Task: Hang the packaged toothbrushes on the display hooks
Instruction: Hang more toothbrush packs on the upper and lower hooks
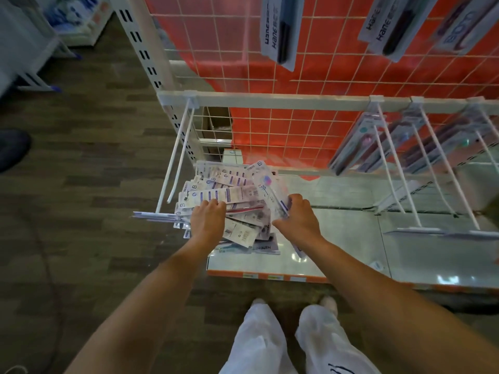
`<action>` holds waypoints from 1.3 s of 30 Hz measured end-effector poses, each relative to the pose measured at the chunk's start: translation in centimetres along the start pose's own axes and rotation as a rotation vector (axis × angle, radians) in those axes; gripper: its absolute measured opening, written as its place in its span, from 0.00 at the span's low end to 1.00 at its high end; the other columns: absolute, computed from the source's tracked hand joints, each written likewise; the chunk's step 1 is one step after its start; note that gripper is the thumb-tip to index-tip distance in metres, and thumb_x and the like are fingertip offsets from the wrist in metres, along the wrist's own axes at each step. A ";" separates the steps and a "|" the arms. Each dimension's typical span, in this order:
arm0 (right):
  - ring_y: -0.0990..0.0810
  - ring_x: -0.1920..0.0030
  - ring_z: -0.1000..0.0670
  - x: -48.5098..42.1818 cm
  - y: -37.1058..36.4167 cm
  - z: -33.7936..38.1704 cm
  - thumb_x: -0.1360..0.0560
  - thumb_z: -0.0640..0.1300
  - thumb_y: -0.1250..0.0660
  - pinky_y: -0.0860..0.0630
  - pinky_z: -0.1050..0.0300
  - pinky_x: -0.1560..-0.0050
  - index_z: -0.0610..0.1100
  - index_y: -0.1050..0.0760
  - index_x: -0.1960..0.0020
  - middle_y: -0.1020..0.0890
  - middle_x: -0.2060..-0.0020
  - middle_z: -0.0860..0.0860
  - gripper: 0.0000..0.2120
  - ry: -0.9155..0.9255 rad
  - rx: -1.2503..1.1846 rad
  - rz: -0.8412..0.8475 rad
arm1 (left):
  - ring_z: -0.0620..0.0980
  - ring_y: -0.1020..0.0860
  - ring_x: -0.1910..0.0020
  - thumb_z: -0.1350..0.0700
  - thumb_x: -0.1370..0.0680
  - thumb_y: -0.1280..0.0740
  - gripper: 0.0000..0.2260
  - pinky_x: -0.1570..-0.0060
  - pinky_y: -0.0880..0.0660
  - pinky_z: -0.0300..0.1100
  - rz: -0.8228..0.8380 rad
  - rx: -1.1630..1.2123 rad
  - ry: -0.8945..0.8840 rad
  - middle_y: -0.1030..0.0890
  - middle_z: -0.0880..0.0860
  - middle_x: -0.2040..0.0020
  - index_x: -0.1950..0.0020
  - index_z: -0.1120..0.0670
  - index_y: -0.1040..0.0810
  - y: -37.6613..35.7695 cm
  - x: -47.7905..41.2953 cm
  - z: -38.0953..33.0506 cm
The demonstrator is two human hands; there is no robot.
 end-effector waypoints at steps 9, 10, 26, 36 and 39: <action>0.24 0.51 0.47 0.1 1.4 0.1 0.30 0.45 0.25 0.27 0.55 0.54 0.44 0.34 0.36 0.26 0.46 0.48 0.27 -0.028 -0.293 -0.085 | 0.52 0.25 0.59 0.58 0.18 0.41 0.09 0.60 0.29 0.45 0.031 0.312 0.212 0.20 0.53 0.56 0.44 0.54 0.22 2.7 0.7 -0.5; 0.24 0.52 0.48 0.2 1.7 0.3 0.30 0.45 0.25 0.27 0.55 0.54 0.44 0.33 0.37 0.26 0.48 0.49 0.26 -0.026 -0.334 -0.094 | 0.53 0.24 0.58 0.57 0.18 0.41 0.09 0.59 0.27 0.46 0.040 0.393 0.240 0.19 0.54 0.56 0.44 0.54 0.22 3.0 0.8 -0.7; 0.23 0.52 0.53 2.7 6.6 4.5 0.30 0.42 0.27 0.21 0.58 0.55 0.49 0.36 0.40 0.26 0.51 0.54 0.24 0.300 -0.303 -0.058 | 0.48 0.28 0.69 0.55 0.18 0.39 0.09 0.66 0.29 0.40 0.331 0.845 0.102 0.23 0.52 0.62 0.49 0.54 0.20 7.9 2.1 -4.1; 0.22 0.56 0.51 3.5 6.0 4.7 0.30 0.44 0.26 0.21 0.54 0.57 0.51 0.38 0.46 0.24 0.53 0.51 0.22 0.358 0.035 0.357 | 0.53 0.22 0.44 0.51 0.20 0.37 0.11 0.44 0.25 0.49 0.281 0.210 -0.453 0.19 0.52 0.43 0.41 0.52 0.20 12.5 1.7 -7.5; 0.24 0.58 0.54 3.7 6.0 4.2 0.31 0.46 0.26 0.26 0.59 0.61 0.53 0.37 0.49 0.25 0.57 0.53 0.20 0.320 -0.001 0.354 | 0.53 0.22 0.45 0.47 0.21 0.35 0.11 0.47 0.24 0.48 0.215 0.081 -0.483 0.19 0.50 0.44 0.45 0.50 0.19 13.7 1.5 -8.0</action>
Point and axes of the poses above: each hand's wrist, its own x-axis away from the middle knuckle, its own y-axis out of the back of the hand, z = x × y, the point moved 6 cm from there along -x, towards the middle knuckle
